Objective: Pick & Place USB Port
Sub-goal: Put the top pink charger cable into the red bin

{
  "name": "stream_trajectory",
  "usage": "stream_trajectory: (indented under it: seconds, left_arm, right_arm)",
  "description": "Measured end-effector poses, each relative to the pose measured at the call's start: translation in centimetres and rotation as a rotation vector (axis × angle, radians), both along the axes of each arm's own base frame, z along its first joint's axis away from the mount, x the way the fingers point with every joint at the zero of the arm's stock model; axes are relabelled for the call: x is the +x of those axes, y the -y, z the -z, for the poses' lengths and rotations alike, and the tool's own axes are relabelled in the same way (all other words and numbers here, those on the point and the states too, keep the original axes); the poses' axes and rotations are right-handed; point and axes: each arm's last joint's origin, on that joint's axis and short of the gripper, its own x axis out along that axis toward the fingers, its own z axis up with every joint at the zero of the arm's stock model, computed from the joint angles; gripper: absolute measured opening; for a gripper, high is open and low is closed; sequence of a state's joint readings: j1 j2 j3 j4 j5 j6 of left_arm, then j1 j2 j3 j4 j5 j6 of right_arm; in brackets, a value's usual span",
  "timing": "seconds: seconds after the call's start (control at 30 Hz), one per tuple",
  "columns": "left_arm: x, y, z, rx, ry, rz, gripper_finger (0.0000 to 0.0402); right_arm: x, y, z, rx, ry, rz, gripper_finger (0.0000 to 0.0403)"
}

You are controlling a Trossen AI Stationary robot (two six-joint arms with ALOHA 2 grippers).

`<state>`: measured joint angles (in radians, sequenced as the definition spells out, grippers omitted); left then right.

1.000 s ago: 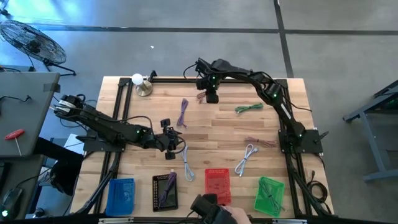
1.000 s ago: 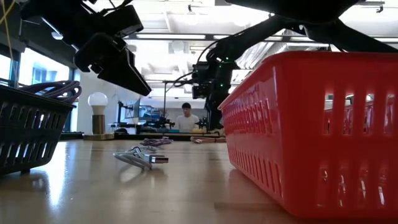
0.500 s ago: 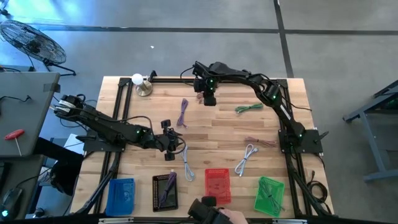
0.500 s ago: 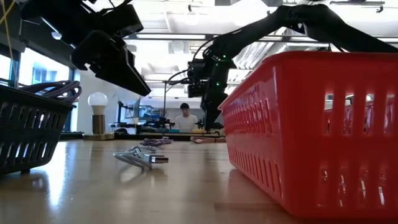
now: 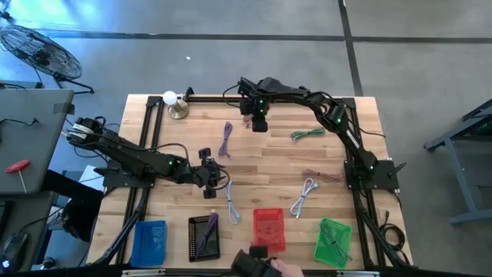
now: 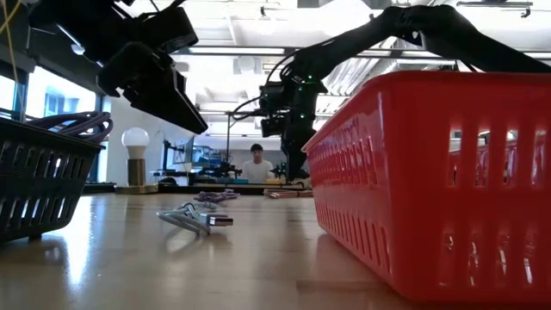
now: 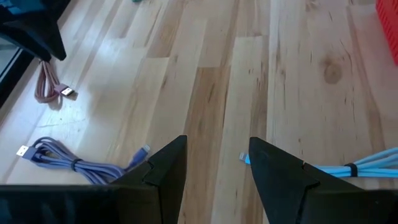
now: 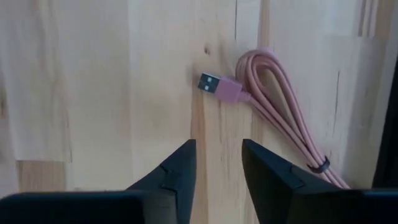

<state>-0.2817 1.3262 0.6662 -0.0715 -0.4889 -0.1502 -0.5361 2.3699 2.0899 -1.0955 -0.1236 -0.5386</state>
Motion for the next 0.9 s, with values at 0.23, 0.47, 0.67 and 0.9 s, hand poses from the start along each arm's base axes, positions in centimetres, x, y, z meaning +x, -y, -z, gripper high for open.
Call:
stream_trajectory:
  seconds: [0.23,0.47,0.67,0.9]
  left_arm:
    - [-0.4,-0.1,0.5,0.003,-0.065,-0.004,0.0168]
    - [-1.5,-0.4,1.4,0.000,-0.189,-0.044,0.0168]
    - [-2.6,-0.8,2.1,0.041,-0.311,-0.086,0.0168]
    - [-2.4,-0.7,2.0,0.039,-0.287,-0.090,0.0168]
  right_arm:
    - [0.7,-1.4,0.0,-0.003,-0.009,-0.052,0.0154]
    - [1.4,-2.7,0.0,-0.040,-0.022,-0.105,0.0163]
    - [1.5,-2.8,0.0,-0.051,-0.020,-0.123,0.0163]
    - [1.8,-2.6,-0.1,-0.061,0.010,-0.095,0.0163]
